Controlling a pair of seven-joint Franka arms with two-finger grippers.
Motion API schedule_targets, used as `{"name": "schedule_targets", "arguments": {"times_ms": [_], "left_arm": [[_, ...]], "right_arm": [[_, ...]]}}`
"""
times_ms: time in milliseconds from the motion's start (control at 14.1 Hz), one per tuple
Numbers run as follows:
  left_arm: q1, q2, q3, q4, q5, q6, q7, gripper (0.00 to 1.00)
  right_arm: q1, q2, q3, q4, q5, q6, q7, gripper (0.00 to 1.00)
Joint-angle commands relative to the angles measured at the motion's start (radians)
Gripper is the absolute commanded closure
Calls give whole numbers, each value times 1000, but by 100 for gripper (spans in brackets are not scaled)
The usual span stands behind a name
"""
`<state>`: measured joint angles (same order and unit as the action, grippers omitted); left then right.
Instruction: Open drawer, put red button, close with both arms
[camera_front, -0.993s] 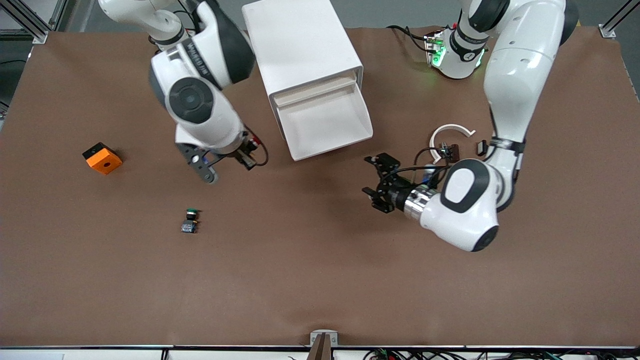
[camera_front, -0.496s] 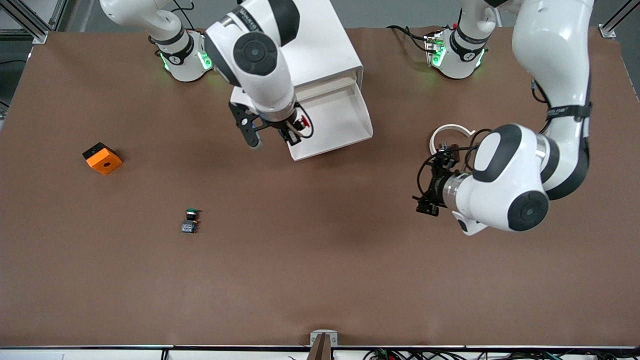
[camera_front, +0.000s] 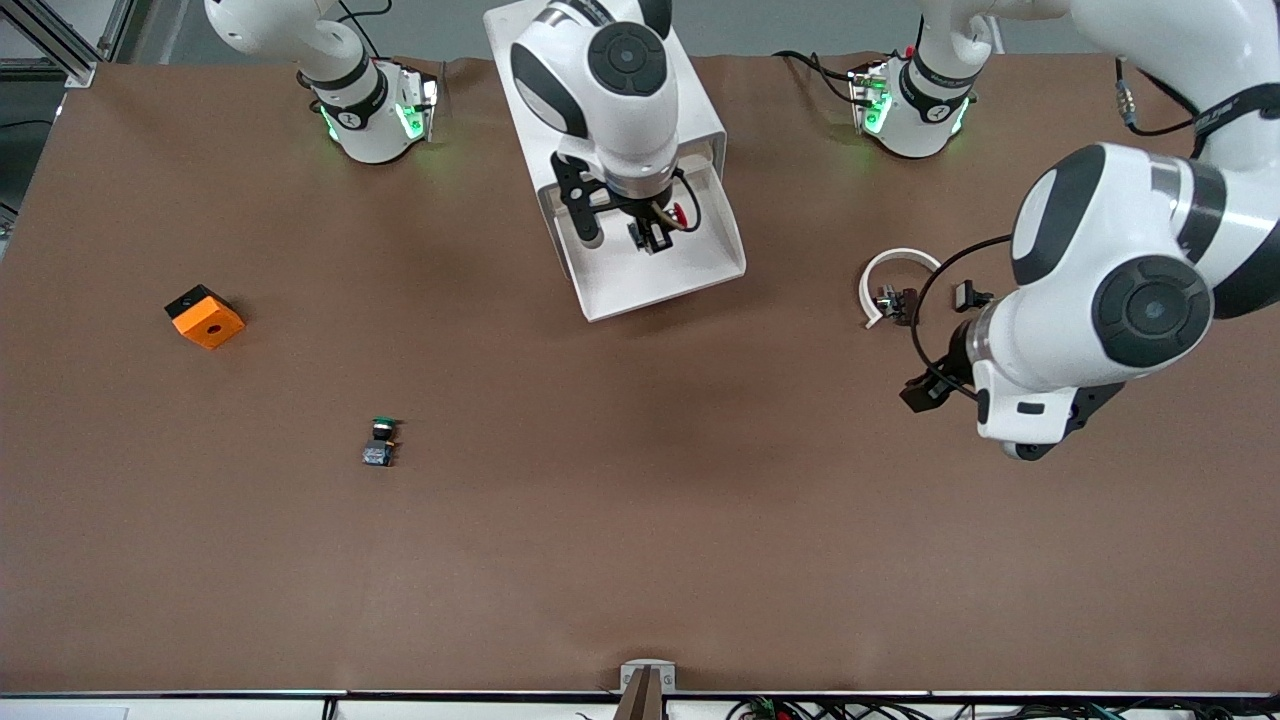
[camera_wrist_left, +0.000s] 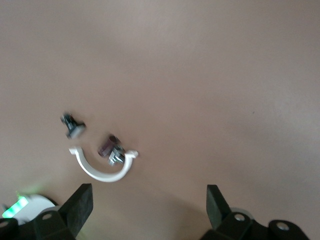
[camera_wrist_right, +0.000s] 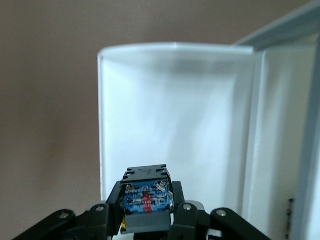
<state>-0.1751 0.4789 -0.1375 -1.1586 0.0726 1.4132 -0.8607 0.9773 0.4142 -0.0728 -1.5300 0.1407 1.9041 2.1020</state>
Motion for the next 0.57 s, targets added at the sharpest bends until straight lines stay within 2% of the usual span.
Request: {"name": "schedule_targets", "arguments": {"times_ms": [0,142,496], "left_arm": [[52,-60,-8,-36,18,1,240,0],[49,-62,-4,-33,16,0,330,0],[78,-91,-4,-42,33,4,417,0]], "right_arm": [[35,44,-13,10,-10,39,81,100],[44,64,-13,10,-9,52,116,100],[58,116,-12,11,-7,98,210,100]]}}
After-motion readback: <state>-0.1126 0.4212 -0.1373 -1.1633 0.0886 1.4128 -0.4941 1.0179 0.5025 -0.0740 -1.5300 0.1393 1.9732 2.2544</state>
